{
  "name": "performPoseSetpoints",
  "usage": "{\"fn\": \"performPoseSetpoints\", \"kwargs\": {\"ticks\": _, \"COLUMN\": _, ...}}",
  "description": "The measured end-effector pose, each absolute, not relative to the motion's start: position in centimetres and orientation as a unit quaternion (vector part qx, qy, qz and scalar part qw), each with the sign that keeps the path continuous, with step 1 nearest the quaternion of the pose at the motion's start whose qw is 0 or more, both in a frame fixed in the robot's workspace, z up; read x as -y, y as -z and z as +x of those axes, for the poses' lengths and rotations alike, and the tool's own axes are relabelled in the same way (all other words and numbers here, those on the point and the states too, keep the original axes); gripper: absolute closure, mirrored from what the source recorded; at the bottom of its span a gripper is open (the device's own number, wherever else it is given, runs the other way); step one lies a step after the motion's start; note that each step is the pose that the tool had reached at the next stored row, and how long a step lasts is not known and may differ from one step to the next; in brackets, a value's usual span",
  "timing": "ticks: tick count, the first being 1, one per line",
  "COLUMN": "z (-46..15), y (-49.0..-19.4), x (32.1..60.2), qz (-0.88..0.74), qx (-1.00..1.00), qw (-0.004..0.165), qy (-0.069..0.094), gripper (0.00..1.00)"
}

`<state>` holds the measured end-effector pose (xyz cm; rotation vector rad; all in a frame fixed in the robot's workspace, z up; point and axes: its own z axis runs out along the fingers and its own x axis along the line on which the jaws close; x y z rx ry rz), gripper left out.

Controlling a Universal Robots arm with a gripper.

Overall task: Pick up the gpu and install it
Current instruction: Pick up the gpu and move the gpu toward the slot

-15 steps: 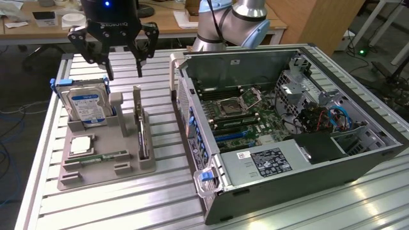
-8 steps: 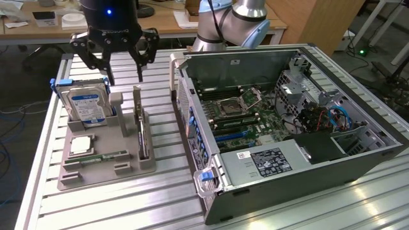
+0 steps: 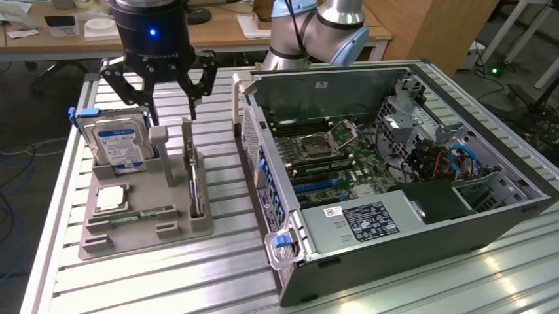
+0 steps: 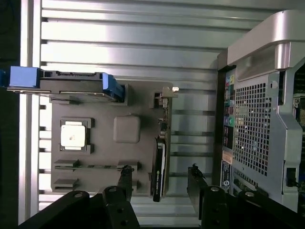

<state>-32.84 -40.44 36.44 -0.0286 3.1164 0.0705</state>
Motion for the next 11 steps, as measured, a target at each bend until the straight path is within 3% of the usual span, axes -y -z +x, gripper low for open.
{"fn": "performPoseSetpoints", "kwargs": {"ticks": 11, "z": -32.8, "y": -35.0, "x": 40.4, "qz": -0.009, "qx": -1.000, "qw": 0.013, "qy": -0.023, "gripper": 0.41}}
